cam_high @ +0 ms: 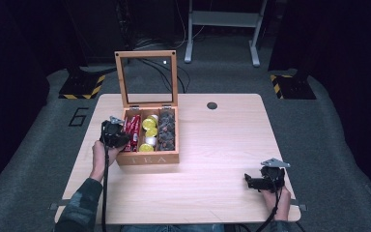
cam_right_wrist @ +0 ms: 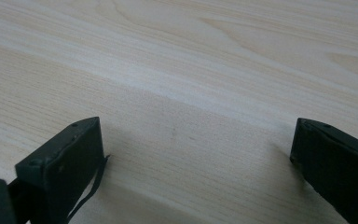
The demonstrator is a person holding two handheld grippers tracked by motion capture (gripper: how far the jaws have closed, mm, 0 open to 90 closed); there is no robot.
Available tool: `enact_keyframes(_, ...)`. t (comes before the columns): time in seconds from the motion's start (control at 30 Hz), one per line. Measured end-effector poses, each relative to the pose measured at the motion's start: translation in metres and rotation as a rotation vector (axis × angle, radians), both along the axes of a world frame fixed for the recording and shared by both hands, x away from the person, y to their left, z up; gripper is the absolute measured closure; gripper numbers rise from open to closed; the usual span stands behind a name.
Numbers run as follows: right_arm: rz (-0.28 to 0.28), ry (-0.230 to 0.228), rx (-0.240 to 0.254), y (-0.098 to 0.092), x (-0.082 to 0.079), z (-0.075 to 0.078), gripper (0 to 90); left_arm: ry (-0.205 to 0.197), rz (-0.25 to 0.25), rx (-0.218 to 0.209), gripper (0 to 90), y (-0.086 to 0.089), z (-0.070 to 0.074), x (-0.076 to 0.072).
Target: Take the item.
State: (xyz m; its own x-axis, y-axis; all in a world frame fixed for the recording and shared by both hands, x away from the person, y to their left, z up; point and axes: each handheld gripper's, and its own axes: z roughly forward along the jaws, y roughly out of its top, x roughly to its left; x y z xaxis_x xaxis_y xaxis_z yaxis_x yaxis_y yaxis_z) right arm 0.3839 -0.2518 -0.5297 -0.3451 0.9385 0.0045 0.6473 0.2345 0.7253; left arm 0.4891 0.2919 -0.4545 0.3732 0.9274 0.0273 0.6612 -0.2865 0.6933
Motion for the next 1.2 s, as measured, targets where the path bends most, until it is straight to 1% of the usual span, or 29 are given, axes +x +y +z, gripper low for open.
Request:
enact_keyframes(0.07, 0.000, 0.000, 0.000, 0.000, 0.000, 0.000, 2.1, 0.004, 0.003, 0.011, 76.6, -0.002, 0.000, 0.000)
enact_keyframes(0.13, 0.000, 0.000, 0.000, 0.000, 0.000, 0.000, 2.1, -0.004, 0.010, 0.006, 78.3, -0.002, 0.000, 0.000)
enact_keyframes(0.17, 0.000, 0.000, 0.000, 0.000, 0.000, 0.000, 2.0, 0.003, 0.012, 0.009, 79.1, -0.002, 0.001, 0.000)
enact_keyframes(0.2, 0.000, 0.000, 0.001, 0.000, 0.000, 0.000, 2.1, -0.006, 0.017, -0.004, 79.9, -0.001, 0.000, 0.000)
enact_keyframes(0.37, 0.000, 0.000, 0.001, 0.000, 0.000, 0.000, 2.2, -0.027, 0.023, -0.012, 81.8, 0.000, 0.002, -0.004)
enact_keyframes(0.43, 0.000, -0.001, 0.001, 0.000, 0.000, 0.000, 2.2, -0.036, 0.024, -0.025, 82.0, 0.001, 0.002, -0.005)
enact_keyframes(0.47, 0.001, 0.000, 0.001, 0.000, 0.000, 0.000, 2.3, -0.035, 0.018, -0.038, 82.1, 0.002, 0.003, -0.006)
enact_keyframes(0.5, 0.001, 0.000, 0.001, 0.000, 0.000, 0.000, 2.2, -0.045, 0.020, -0.042, 82.2, 0.001, 0.003, -0.006)
enact_keyframes(0.53, 0.001, 0.000, 0.000, 0.000, 0.000, 0.000, 2.2, -0.048, 0.012, -0.040, 82.2, 0.001, 0.004, -0.007)
enact_keyframes(0.67, 0.001, 0.000, 0.001, 0.000, 0.000, 0.000, 2.2, -0.073, 0.011, -0.053, 82.3, 0.000, 0.007, -0.011)
enact_keyframes(0.7, 0.001, 0.000, 0.001, 0.000, 0.000, 0.000, 2.3, -0.071, 0.008, -0.056, 82.3, 0.000, 0.008, -0.011)
enact_keyframes(0.73, 0.000, 0.000, 0.001, 0.000, 0.000, 0.000, 2.3, -0.081, 0.009, -0.055, 82.3, 0.000, 0.009, -0.012)
enact_keyframes(0.8, 0.000, -0.001, 0.002, 0.000, 0.000, 0.000, 2.3, -0.080, 0.005, -0.055, 82.3, 0.001, 0.010, -0.014)
enact_keyframes(0.83, 0.000, 0.000, 0.001, 0.000, 0.000, 0.000, 2.3, -0.087, 0.002, -0.054, 82.3, 0.001, 0.011, -0.014)
enact_keyframes(0.93, 0.003, 0.000, -0.002, 0.000, 0.000, 0.000, 2.3, -0.092, -0.002, -0.066, 82.3, 0.002, 0.012, -0.016)
enact_keyframes(0.97, 0.003, -0.001, -0.002, 0.000, 0.000, 0.000, 2.3, -0.087, -0.003, -0.072, 82.3, 0.002, 0.013, -0.017)
enact_keyframes(1.0, 0.001, -0.001, 0.002, 0.000, 0.000, 0.000, 2.4, -0.090, -0.010, -0.067, 82.3, 0.002, 0.014, -0.017)
enact_keyframes(1.03, 0.000, -0.001, 0.002, 0.000, 0.000, 0.000, 2.4, -0.098, -0.004, -0.067, 82.3, 0.002, 0.014, -0.018)
enact_keyframes(1.13, 0.000, -0.001, 0.002, 0.000, 0.000, 0.000, 2.4, -0.107, -0.011, -0.070, 82.3, 0.002, 0.016, -0.020)
enact_keyframes(1.2, 0.000, -0.001, 0.002, 0.000, 0.000, 0.000, 2.4, -0.104, -0.016, -0.082, 82.3, 0.002, 0.018, -0.022)
